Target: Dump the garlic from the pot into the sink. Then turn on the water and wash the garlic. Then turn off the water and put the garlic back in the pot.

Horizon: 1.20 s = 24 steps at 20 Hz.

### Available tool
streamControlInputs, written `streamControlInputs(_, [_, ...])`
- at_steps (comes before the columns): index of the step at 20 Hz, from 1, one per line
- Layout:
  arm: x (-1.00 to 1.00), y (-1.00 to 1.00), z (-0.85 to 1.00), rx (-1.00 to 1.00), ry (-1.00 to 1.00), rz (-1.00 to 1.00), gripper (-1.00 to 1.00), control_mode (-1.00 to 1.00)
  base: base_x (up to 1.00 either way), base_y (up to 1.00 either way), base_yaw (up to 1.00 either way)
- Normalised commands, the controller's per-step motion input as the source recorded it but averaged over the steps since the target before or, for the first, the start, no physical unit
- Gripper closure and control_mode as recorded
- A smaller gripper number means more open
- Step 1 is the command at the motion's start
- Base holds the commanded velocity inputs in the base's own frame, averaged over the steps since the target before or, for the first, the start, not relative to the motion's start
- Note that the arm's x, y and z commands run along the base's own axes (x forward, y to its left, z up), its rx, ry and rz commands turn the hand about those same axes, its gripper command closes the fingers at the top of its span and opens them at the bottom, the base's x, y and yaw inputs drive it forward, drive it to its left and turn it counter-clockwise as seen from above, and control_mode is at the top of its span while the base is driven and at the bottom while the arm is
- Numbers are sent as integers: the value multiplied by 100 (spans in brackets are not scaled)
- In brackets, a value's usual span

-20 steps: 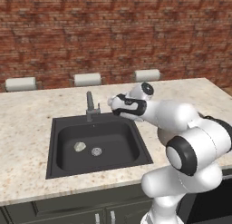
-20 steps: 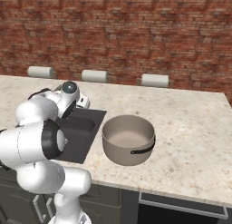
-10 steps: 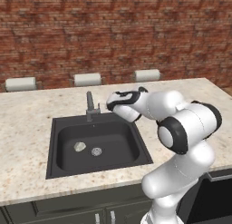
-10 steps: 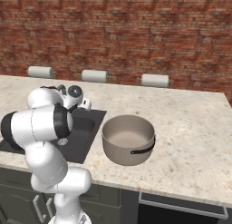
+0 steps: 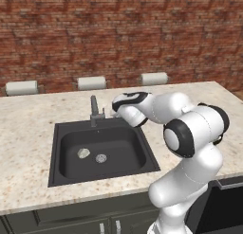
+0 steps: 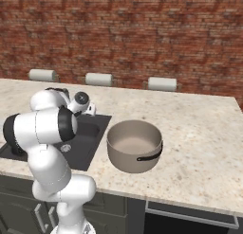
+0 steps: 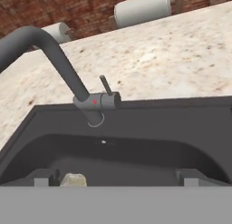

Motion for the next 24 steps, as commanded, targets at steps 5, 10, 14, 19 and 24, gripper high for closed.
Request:
streamControlInputs(5, [2, 1, 0, 0, -1, 3, -100, -100, 0, 0, 0])
streamControlInputs(10, [7, 10, 1, 0, 0, 3, -100, -100, 0, 0, 0])
streamControlInputs(14, [9, 11, 9, 0, -1, 1, -100, -100, 0, 0, 0])
streamControlInputs(19, [25, 12, 8, 0, 0, 0, -100, -100, 0, 0, 0])
streamControlInputs(24, [40, 10, 1, 0, 0, 0, -100, -100, 0, 0, 0])
